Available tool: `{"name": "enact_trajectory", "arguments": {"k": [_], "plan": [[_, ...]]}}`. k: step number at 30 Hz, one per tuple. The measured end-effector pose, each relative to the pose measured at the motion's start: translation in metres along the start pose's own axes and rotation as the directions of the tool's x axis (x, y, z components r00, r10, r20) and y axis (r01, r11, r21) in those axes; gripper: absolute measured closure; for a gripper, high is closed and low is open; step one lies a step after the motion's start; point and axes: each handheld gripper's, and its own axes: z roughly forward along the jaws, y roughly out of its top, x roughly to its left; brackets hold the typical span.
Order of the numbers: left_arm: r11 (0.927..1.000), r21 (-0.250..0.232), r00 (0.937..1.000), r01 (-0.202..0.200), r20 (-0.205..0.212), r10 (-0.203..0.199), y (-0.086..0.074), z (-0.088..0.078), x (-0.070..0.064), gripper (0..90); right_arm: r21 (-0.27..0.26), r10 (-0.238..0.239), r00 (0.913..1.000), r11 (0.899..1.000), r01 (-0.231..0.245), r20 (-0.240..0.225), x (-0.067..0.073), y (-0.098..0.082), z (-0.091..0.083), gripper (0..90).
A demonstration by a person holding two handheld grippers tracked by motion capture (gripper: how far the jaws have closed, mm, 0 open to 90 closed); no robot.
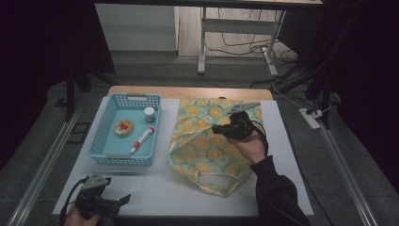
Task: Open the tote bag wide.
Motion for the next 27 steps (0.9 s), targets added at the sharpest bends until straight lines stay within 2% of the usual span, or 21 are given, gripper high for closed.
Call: {"name": "enact_trajectory", "arguments": {"k": [7, 16, 22, 27], "plan": [[1.0, -0.001, 1.0, 0.002, -0.001, -0.002, 0.0, 0.0, 0.0, 1.2, 0.012, 0.007, 1.0, 1.0, -0.007, 0.005, -0.004, 0.009, 0.001, 90.0], [1.0, -0.003, 1.0, 0.008, 0.0, -0.008, 0.0, 0.0, 0.001, 1.1, -0.004, 0.012, 0.9999, 1.0, -0.012, 0.006, -0.009, 0.023, -0.002, 90.0], [0.9999, -0.003, 0.9999, 0.01, -0.001, -0.01, 0.0, 0.0, 0.001, 1.1, -0.012, 0.003, 0.9999, 1.0, -0.003, 0.015, -0.006, 0.025, -0.006, 90.0], [0.9999, -0.004, 0.9999, 0.012, 0.0, -0.012, 0.0, 0.0, 0.001, 1.1, -0.002, -0.011, 0.9997, 1.0, 0.011, 0.02, -0.003, 0.024, -0.002, 90.0]]}}
